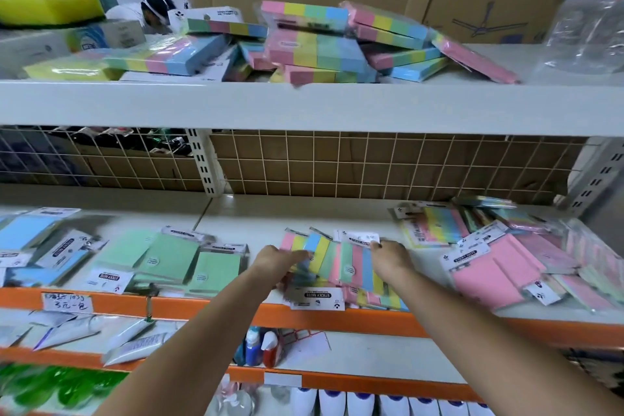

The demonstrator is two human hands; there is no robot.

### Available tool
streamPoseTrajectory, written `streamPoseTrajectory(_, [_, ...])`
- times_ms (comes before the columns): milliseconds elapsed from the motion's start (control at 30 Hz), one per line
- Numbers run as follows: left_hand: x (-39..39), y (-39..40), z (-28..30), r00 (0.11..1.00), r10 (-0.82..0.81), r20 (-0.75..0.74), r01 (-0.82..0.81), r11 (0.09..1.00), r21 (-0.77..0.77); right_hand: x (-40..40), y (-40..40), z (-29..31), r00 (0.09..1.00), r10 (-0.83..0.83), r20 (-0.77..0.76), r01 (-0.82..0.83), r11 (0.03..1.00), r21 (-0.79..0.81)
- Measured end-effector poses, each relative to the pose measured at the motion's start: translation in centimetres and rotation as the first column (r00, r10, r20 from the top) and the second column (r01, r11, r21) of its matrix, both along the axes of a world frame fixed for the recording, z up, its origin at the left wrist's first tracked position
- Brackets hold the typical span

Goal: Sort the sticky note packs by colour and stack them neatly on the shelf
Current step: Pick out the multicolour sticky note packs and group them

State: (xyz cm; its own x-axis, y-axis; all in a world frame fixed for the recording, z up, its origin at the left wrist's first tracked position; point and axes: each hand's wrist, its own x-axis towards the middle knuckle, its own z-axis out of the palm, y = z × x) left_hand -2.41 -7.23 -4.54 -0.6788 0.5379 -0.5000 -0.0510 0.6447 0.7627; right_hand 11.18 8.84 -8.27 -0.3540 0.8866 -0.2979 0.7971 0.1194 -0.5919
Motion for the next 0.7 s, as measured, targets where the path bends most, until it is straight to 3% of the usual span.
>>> streamPoseTrajectory(133, [-0.2,0.3,-0.8,0.993,0.101,0.053,-0.105,0.991,0.08,0.3,-0.3,0.4,1.0,0.006,0.018,-0.007,0.998,0.07])
streamPoseTrajectory(267, [-0.6,0.2,-0.8,0.991,0.122,0.062,-0.128,0.987,0.096,1.2,0.0,1.4,0.993,-0.068,-0.099,0.067,0.998,-0.01])
streamPoseTrajectory(433, [-1.8,-0.7,-0.7,0.963,0.214,0.165,-0.236,0.963,0.127,2.9,0.6,1.7,0.996,-0.09,-0.002,0.089,0.994,-0.064])
streamPoseTrajectory(567, [-2.7,-1.6,-1.0,0.961,0.264,0.085,-0.272,0.957,0.098,3.6,-0.1,2.2,0.981,-0.146,0.125,0.148,0.989,-0.008])
streamPoseTrajectory(700, [-3.4,-1.8,-1.0,0.948,0.316,-0.021,-0.308,0.936,0.168,4.1,-0.1,2.1,0.992,-0.077,0.096,0.071,0.996,0.057])
